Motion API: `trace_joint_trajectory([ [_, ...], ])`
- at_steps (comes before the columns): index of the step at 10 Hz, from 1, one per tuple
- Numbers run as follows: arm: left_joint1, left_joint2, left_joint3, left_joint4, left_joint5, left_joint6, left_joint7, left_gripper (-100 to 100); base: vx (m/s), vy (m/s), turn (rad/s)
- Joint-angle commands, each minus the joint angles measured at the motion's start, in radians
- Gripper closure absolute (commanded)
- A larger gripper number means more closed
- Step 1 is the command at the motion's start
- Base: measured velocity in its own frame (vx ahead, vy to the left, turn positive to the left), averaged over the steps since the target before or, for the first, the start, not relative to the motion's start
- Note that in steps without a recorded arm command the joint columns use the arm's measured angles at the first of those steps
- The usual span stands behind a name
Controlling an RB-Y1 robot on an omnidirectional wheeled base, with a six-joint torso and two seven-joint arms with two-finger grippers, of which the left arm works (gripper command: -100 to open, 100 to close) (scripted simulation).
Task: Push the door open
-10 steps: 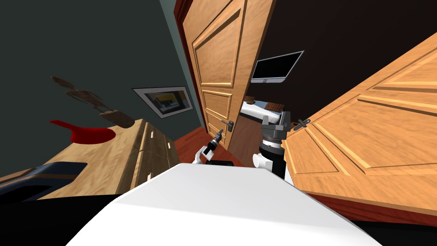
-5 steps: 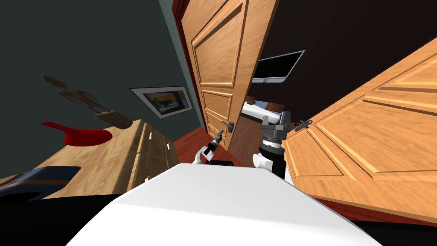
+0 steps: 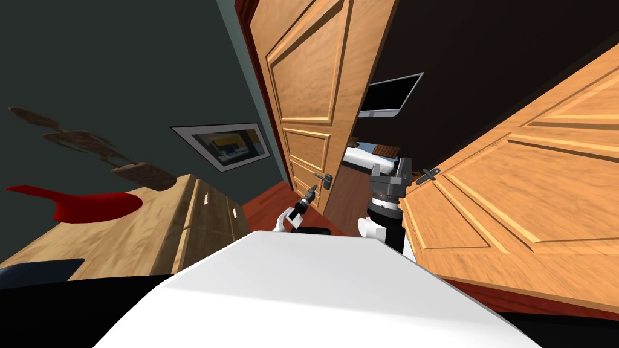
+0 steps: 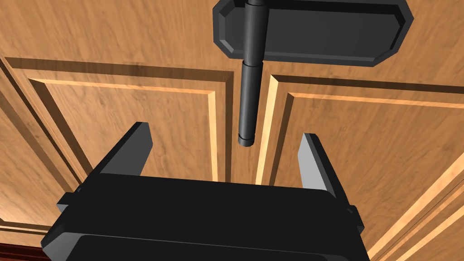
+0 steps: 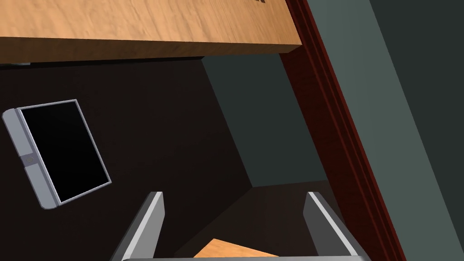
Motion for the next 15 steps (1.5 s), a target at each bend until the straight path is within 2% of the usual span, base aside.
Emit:
trace_joint_trajectory([
  [1, -0.004, 0.007, -0.014, 0.006, 0.0, 0.003, 0.007, -100, 0.052, 0.044, 0.139],
  [7, -0.004, 0.007, -0.014, 0.006, 0.0, 0.003, 0.007, -100, 0.01, 0.002, -0.005],
  [11, -0.006, 0.012, -0.027, 0.01, 0.0, 0.005, 0.012, -100, 0.061, 0.051, -0.098],
  [15, -0.017, 0.0, -0.014, 0.028, 0.002, 0.003, 0.007, -100, 0.106, -0.046, -0.028],
])
